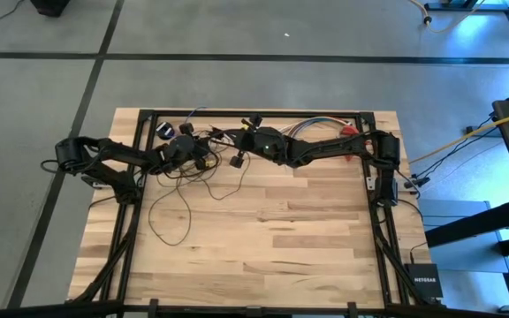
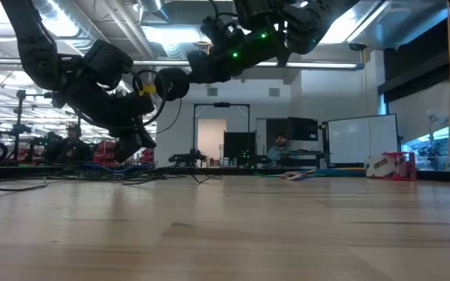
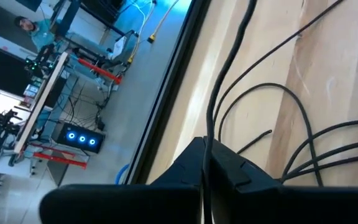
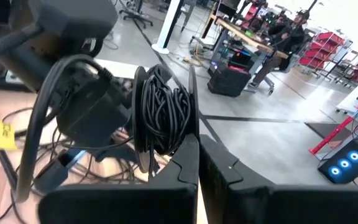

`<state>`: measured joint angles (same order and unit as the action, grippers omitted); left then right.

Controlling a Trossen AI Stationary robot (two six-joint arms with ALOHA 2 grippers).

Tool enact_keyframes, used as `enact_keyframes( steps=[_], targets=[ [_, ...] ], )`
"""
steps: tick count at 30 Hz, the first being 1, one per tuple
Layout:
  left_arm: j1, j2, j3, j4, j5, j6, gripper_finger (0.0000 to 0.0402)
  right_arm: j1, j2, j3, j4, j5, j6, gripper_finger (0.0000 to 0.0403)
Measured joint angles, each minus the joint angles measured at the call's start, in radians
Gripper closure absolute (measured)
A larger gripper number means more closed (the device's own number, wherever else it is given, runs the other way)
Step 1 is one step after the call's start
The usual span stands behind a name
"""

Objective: Coiling cords

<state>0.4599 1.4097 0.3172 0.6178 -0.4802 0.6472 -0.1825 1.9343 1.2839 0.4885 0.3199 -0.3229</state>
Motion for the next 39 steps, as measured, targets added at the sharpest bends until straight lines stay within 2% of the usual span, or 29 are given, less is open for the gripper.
enact_keyframes(
  steps=[12, 17, 20, 23, 29, 35, 39],
  targets=[
    [-0.002, -0.008, 0.0, -0.034, -0.083, 0.018, 0.0401, 0.0, -0.072, -0.001, -0.097, 0.0, 0.005, 0.0398],
    [-0.002, -0.034, 0.0, -0.032, -0.071, -0.022, 0.0401, 0.0, -0.105, -0.001, -0.183, 0.016, 0.006, 0.0398],
    [-0.003, -0.063, -0.001, -0.055, -0.001, -0.058, 0.0401, 0.0, -0.105, -0.001, -0.225, 0.027, 0.006, 0.0398],
    [-0.012, -0.118, 0.0, -0.096, 0.026, -0.068, 0.0401, 0.0, -0.104, -0.001, -0.249, 0.028, 0.007, 0.0398],
    [-0.015, -0.285, 0.0, -0.231, 0.025, -0.095, 0.0401, 0.01, -0.114, -0.001, -0.262, 0.029, 0.006, 0.0398],
    [-0.016, -0.447, 0.0, -0.274, 0.025, -0.148, 0.0401, 0.038, -0.126, -0.001, -0.271, 0.018, -0.018, 0.0398],
    [-0.037, -0.536, 0.0, -0.363, 0.026, -0.162, 0.0401, 0.041, -0.126, -0.001, -0.268, 0.027, -0.03, 0.0398]
  ],
)
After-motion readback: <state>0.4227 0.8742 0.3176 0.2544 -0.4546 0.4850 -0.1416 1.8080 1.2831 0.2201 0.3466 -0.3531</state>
